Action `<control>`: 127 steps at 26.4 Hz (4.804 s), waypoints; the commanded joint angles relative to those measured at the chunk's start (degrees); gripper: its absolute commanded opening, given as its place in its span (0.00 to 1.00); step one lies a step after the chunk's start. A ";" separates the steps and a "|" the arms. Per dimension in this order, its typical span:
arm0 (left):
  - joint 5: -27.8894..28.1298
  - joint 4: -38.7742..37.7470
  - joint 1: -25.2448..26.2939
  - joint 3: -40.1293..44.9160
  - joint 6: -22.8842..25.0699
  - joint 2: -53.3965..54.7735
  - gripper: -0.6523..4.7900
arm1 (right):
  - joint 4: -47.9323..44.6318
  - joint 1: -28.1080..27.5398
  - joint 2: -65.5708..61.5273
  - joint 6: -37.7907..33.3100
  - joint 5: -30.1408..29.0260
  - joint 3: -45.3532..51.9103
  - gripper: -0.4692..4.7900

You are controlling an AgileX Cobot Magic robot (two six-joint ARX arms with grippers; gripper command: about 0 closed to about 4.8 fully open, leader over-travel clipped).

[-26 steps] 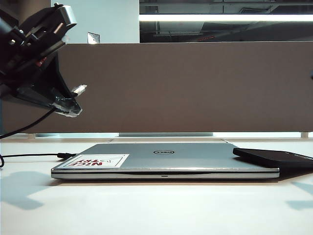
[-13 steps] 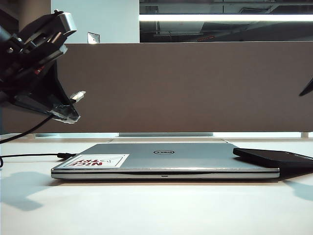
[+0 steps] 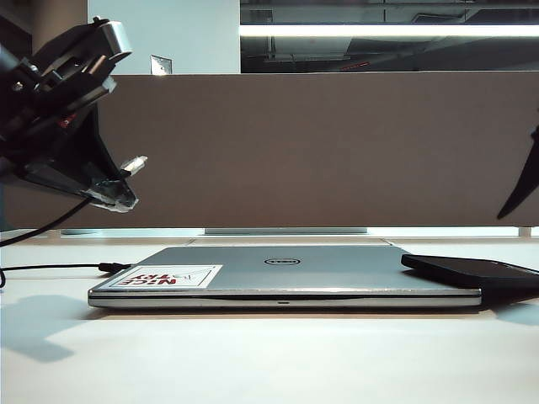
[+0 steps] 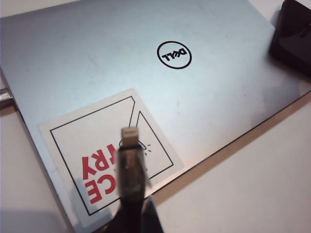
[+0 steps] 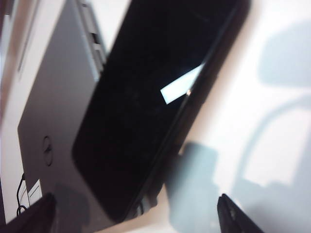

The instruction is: Pick up the charging cable and the phone, plug the charging cable into the charging port on the phone, and finally place them back on the table.

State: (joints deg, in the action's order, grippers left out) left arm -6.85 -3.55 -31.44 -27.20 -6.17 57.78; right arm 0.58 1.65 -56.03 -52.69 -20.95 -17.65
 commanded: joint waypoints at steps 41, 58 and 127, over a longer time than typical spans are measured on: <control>-0.02 1.53 -0.02 -0.13 0.13 -0.11 0.11 | -32.39 -0.42 -27.47 -2.82 -5.77 -0.35 0.65; -0.02 1.51 -0.02 -0.13 0.11 -0.11 0.11 | -32.39 -0.42 -27.47 -2.80 -5.51 -0.35 0.49; -0.02 1.46 -0.02 -0.13 0.13 -0.11 0.11 | -38.12 -0.44 -24.39 3.63 -4.87 -0.37 0.09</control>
State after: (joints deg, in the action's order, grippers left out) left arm -6.85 -2.61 -31.44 -27.20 -6.09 57.78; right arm -37.78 1.26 -81.06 -50.43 -26.20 -18.13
